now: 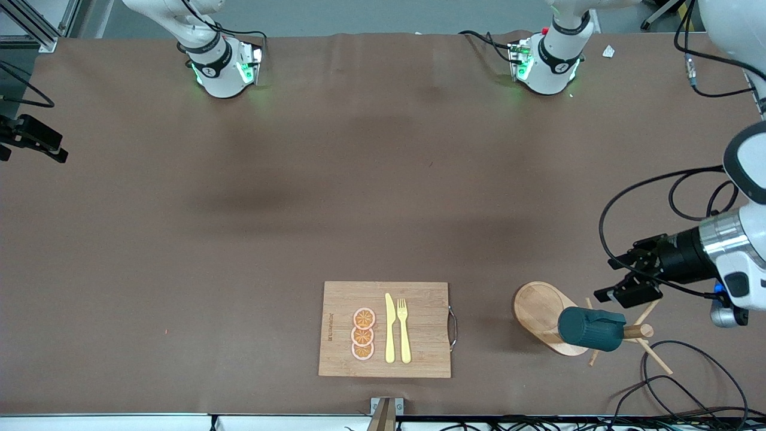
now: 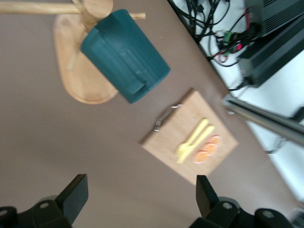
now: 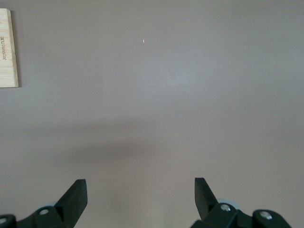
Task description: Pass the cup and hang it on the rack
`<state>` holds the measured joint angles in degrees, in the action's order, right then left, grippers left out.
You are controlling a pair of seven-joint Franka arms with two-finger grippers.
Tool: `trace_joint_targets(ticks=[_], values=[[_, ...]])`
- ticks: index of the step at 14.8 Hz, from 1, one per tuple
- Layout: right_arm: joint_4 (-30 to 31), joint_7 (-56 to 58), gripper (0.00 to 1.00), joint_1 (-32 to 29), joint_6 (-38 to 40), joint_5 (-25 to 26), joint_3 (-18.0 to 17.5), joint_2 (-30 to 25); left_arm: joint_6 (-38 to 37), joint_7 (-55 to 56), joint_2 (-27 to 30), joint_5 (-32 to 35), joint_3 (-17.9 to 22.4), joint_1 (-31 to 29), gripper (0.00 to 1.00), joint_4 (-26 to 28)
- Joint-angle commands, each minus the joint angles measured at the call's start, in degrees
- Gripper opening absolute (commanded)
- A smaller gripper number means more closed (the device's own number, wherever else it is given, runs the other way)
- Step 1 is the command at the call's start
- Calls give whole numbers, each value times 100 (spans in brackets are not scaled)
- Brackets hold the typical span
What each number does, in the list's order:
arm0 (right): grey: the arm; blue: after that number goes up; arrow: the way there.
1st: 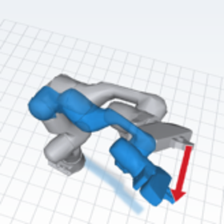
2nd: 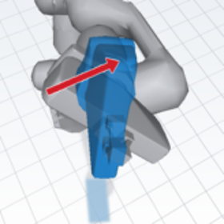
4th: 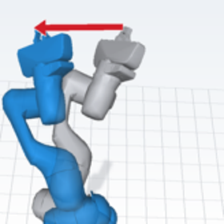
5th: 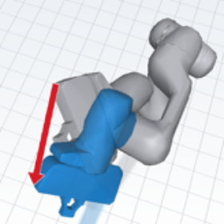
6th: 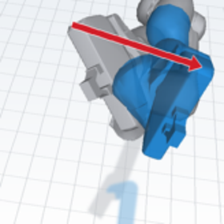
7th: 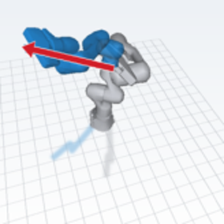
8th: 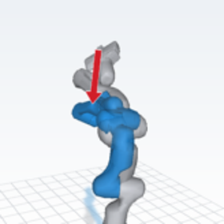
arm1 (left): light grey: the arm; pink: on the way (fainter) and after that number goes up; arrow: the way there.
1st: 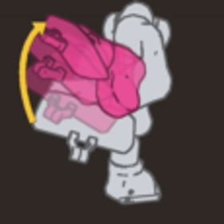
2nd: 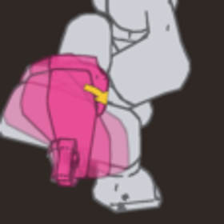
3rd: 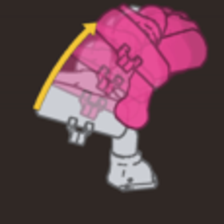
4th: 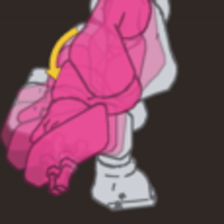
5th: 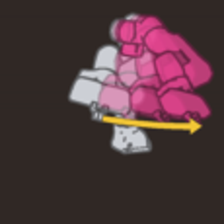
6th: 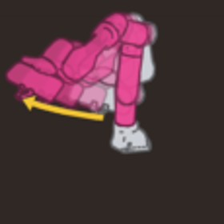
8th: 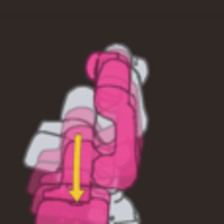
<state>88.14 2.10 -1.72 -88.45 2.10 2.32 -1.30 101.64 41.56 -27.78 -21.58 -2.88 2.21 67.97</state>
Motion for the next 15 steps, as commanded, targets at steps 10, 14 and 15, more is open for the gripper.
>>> trace_joint_targets(ticks=[10, 14, 15], values=[[63, 18, 100, -4, -41, -87, 5, -45, -1628, -2326, 1291, 1947, -169, 96, 100, 173], [63, 18, 100, -4, -41, -87, 5, -45, -1832, -2872, 2054, 1938, -20, 148, 100, 759], [63, 18, 100, -4, -41, -87, 5, -45, -1832, -2908, 2300, 1938, -2, 122, 100, 1005]])
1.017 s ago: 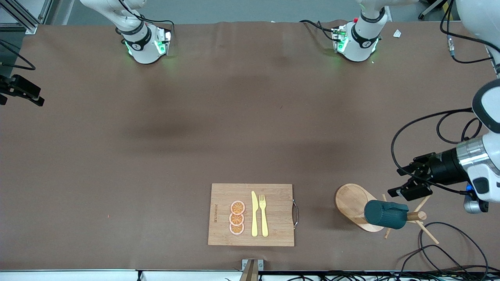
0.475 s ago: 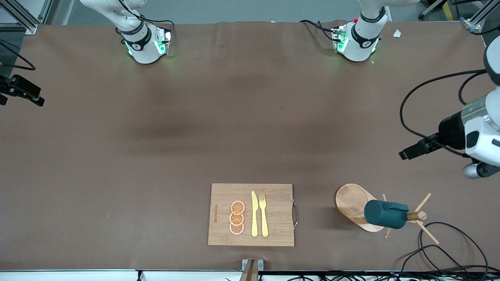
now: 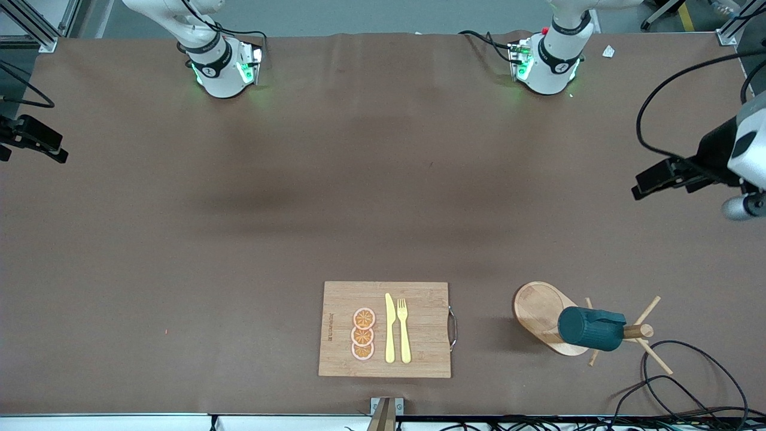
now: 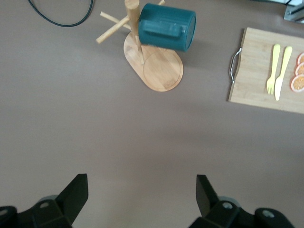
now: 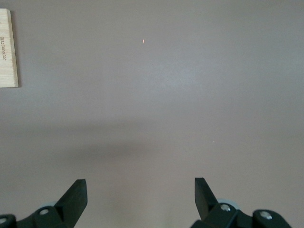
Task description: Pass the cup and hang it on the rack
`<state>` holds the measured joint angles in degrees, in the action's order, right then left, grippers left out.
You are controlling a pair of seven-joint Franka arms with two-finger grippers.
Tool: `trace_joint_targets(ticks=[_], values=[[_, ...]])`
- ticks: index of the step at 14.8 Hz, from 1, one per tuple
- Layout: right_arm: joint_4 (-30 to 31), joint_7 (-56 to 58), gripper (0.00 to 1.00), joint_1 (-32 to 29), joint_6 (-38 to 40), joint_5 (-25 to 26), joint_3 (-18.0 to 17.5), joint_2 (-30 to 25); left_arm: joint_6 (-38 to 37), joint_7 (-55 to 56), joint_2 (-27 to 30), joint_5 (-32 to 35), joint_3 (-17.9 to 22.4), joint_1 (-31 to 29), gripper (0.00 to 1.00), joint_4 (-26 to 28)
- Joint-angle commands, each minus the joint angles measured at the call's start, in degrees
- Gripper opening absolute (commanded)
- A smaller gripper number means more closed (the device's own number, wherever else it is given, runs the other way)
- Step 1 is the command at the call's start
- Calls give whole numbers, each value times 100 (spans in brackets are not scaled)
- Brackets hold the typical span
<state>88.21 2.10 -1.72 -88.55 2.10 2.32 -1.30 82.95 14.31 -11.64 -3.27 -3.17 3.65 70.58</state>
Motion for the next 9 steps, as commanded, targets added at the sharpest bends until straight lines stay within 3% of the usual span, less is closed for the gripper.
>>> trace_joint_targets(ticks=[1, 5, 9], values=[[56, 18, 100, -12, -31, -87, 5, -46, 37, -218, 889, 108, 88, -31, 100, 981], [56, 10, 100, -12, -40, -210, 14, -54, 46, -253, 1558, 108, 89, -14, 100, 1808], [56, 18, 100, -30, -31, -237, 14, -54, 81, -262, 1954, 99, -95, -31, 100, 2275]])
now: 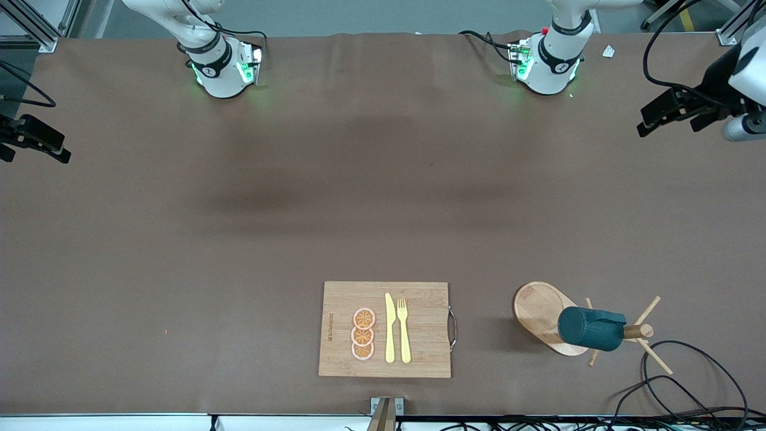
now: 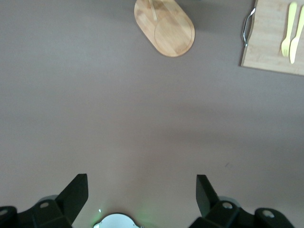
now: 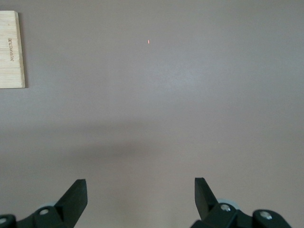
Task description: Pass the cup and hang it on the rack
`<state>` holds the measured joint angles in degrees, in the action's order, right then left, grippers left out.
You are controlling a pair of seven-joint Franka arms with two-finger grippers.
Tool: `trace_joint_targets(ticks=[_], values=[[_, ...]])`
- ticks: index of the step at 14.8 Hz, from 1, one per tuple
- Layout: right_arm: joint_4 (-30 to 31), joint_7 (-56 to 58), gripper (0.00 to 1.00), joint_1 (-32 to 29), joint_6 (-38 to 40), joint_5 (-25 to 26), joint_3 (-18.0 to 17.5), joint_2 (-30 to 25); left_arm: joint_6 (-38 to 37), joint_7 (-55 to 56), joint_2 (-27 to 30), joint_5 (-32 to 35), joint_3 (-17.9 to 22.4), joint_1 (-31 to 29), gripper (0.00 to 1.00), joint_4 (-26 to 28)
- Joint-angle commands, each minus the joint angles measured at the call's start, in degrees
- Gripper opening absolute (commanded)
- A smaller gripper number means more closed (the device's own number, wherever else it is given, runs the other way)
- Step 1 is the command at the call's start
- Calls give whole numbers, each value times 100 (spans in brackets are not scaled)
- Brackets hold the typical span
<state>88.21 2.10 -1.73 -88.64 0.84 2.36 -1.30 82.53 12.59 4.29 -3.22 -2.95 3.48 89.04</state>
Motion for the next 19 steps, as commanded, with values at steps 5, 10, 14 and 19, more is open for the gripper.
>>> trace_joint_targets(ticks=[5, 10, 14, 19], values=[[82, 19, 100, -29, -30, -110, 10, -54, 132, -99, 371, 146, -338, -164, 100, 491], [91, 19, 100, -29, -30, -110, 10, -63, 1, -467, 406, 560, -347, -146, 100, 438], [91, 19, 100, -29, -30, -110, 10, -63, -17, -644, 371, 481, -312, -155, 100, 263], [64, 27, 100, -29, -30, -101, 19, -46, -17, -653, 309, 463, -303, -164, 100, 131]])
